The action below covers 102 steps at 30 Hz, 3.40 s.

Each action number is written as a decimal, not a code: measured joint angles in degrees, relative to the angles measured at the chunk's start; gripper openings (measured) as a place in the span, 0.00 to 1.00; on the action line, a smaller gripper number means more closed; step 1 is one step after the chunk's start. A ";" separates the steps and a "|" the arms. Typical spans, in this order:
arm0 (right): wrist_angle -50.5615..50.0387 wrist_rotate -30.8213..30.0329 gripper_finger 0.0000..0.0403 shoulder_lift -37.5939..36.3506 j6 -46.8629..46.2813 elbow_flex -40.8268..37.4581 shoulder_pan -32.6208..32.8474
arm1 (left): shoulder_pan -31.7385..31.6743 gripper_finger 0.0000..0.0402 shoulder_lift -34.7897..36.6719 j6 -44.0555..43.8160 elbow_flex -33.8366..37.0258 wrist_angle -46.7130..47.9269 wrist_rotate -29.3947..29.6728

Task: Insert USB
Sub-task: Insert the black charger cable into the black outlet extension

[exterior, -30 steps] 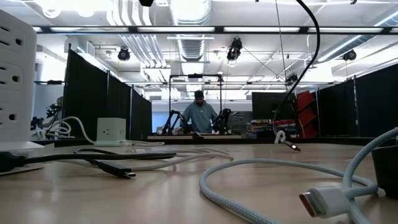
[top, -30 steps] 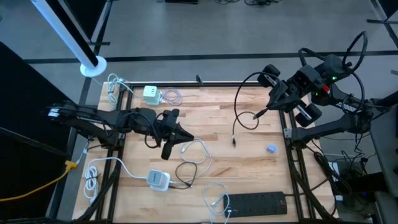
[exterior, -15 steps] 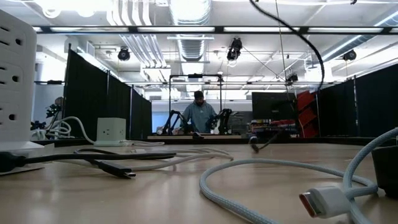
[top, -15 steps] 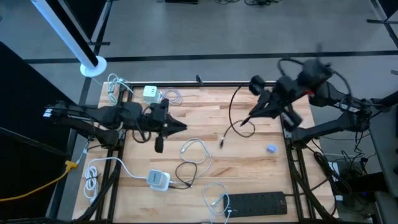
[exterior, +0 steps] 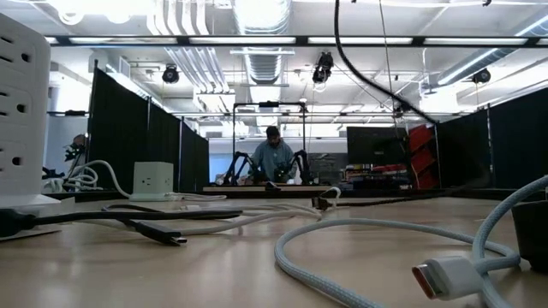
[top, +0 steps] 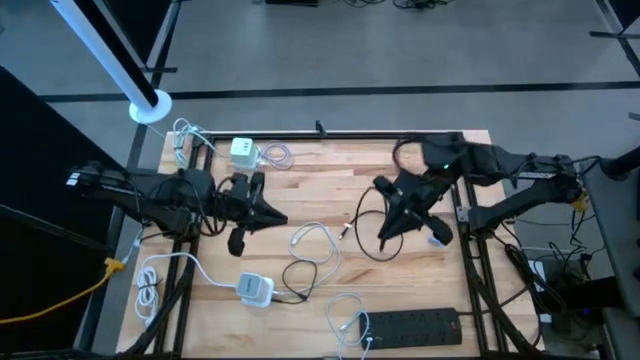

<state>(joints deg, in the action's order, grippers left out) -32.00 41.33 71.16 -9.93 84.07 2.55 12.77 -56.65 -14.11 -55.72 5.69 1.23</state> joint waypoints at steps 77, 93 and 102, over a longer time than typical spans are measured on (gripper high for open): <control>-10.32 -7.29 0.22 -2.63 -9.50 -1.73 18.20 | 5.61 0.02 -34.25 -1.30 -30.05 8.80 17.06; -19.60 -54.48 0.41 -6.51 -11.69 -1.73 15.82 | 10.04 0.02 -23.71 -20.54 -30.08 30.99 37.67; -19.31 -57.85 0.34 -3.78 -23.28 -1.73 15.54 | 9.84 0.02 -23.86 -22.74 -30.08 36.90 44.57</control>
<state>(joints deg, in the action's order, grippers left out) -51.31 -16.53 67.38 -33.21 82.35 18.09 22.61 -80.51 -36.86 -85.80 42.59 45.80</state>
